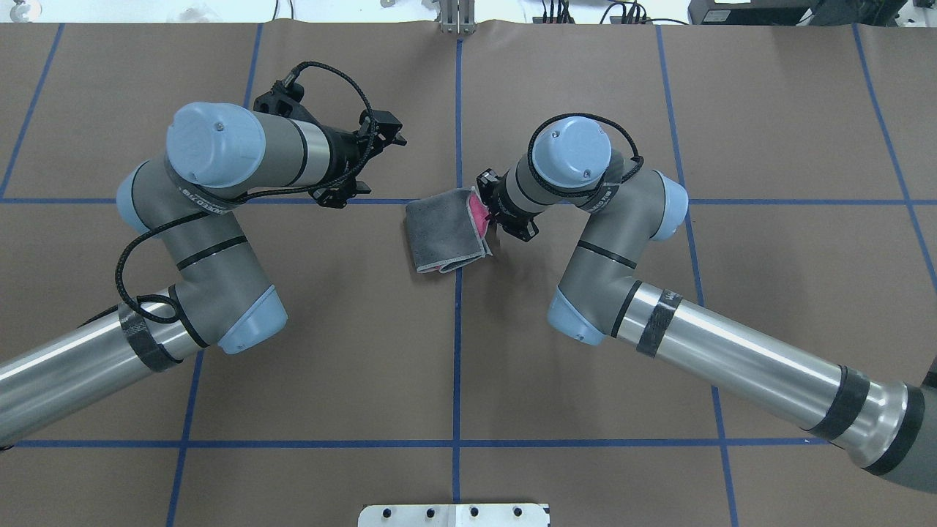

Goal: Fold towel twice with both arms

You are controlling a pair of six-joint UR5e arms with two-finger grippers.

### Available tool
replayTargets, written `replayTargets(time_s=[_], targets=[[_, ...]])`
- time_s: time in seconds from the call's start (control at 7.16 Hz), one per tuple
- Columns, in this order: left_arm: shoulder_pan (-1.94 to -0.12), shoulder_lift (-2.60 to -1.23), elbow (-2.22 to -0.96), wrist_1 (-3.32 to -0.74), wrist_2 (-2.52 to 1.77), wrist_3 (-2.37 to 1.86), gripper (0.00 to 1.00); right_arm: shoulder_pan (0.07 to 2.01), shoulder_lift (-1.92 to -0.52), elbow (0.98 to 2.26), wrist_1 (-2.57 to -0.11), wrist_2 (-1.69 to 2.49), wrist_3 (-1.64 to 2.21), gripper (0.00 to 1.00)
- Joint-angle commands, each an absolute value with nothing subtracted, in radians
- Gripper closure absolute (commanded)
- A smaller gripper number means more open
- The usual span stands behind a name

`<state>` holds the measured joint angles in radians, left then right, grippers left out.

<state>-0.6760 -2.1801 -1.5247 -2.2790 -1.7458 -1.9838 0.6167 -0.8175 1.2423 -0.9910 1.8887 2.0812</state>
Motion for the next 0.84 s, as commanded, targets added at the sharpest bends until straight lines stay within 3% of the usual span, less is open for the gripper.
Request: replayTargets(time_s=[0.0, 0.7], targets=[[-0.673, -2.183, -1.525, -2.279, -1.746, -1.986, 0.00, 0.617, -0.818, 1.264, -0.994, 1.890, 2.086, 1.00], [-0.675, -2.184, -1.528, -2.278, -1.746, -1.988, 0.00, 0.581, -0.833, 1.401, -1.115, 1.890, 2.098, 1.00]])
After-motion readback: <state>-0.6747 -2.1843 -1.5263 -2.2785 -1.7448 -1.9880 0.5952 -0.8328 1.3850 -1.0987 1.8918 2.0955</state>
